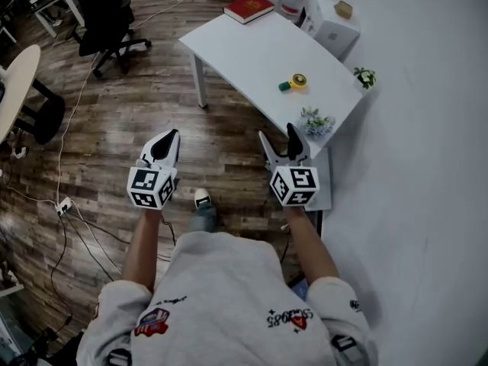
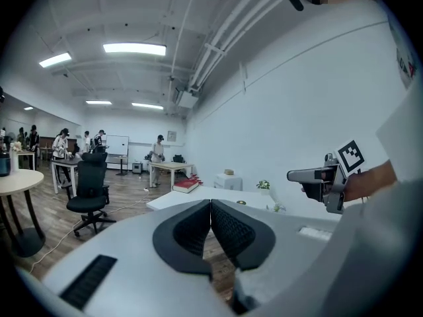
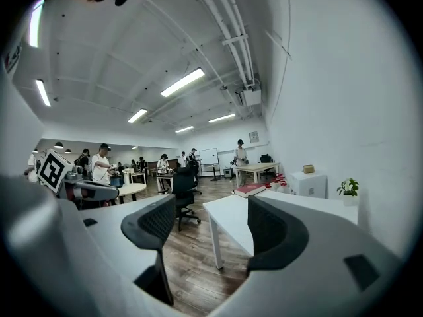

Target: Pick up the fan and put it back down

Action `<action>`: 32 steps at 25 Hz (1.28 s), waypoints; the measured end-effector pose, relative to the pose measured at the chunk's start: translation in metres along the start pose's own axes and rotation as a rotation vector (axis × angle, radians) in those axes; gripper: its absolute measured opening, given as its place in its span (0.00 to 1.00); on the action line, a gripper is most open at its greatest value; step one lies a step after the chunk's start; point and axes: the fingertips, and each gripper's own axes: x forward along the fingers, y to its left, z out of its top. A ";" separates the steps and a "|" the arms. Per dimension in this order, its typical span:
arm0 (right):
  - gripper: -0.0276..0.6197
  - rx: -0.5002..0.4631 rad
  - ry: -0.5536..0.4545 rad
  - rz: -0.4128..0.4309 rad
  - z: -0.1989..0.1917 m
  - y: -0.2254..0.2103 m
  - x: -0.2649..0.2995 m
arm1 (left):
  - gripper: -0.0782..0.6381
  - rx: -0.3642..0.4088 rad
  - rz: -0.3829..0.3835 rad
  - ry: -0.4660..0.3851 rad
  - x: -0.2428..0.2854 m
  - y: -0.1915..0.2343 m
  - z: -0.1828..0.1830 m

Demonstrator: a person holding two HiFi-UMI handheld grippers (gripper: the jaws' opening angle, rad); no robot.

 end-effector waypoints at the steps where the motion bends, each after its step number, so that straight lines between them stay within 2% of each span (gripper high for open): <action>1: 0.55 0.005 0.001 -0.016 0.004 -0.002 0.016 | 0.12 0.004 -0.016 0.005 0.014 0.014 0.005; 8: 0.54 0.010 -0.008 -0.101 0.024 -0.007 0.113 | 0.12 0.046 -0.101 0.005 0.092 0.097 0.039; 13: 0.54 0.034 0.010 -0.140 0.022 -0.015 0.158 | 0.12 0.055 -0.135 0.007 0.134 0.132 0.050; 20: 0.54 0.052 0.019 -0.211 0.021 -0.042 0.205 | 0.12 0.047 -0.193 0.026 0.196 0.162 0.051; 32: 0.53 0.123 -0.007 -0.356 0.003 -0.138 0.290 | 0.12 0.100 -0.334 0.047 0.354 0.176 0.061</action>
